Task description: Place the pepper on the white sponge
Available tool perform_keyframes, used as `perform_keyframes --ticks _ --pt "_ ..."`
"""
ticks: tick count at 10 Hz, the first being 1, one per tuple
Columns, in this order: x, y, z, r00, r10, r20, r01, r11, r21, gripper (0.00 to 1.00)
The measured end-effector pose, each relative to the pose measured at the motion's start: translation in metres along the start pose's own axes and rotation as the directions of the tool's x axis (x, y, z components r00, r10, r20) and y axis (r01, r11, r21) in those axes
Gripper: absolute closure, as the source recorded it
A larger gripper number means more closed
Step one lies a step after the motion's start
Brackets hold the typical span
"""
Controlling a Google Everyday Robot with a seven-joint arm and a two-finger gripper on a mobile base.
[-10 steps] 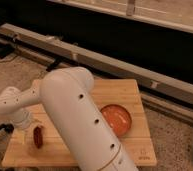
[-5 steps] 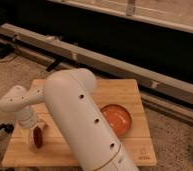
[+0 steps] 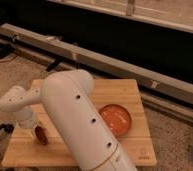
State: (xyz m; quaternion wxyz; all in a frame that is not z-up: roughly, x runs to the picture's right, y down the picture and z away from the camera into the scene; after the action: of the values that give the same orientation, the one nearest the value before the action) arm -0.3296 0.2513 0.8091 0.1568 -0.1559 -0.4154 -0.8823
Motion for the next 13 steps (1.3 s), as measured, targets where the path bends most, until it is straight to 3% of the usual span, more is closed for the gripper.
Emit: perform_keyframes --ticks 2,3,5,7,9,11,13 --pt "0.003 -0.001 -0.003 1.000 -0.002 -0.018 0.002 1.000 -0.001 0.95" --pt "0.001 0.006 -0.014 0.998 0.001 -0.064 -0.002 1.000 -0.008 1.00" --pt "-0.009 0.031 -0.043 0.990 0.018 -0.141 -0.020 1.000 -0.016 1.00" --pt "-0.021 0.065 -0.098 0.973 0.004 -0.232 -0.010 1.000 -0.027 1.00" --pt "-0.031 0.097 -0.136 0.960 -0.036 -0.276 0.020 0.998 -0.057 1.00" --pt "-0.031 0.114 -0.154 0.953 -0.072 -0.294 0.051 0.996 -0.077 1.00" --pt "-0.021 0.123 -0.156 0.949 -0.110 -0.295 0.087 0.992 -0.089 1.00"
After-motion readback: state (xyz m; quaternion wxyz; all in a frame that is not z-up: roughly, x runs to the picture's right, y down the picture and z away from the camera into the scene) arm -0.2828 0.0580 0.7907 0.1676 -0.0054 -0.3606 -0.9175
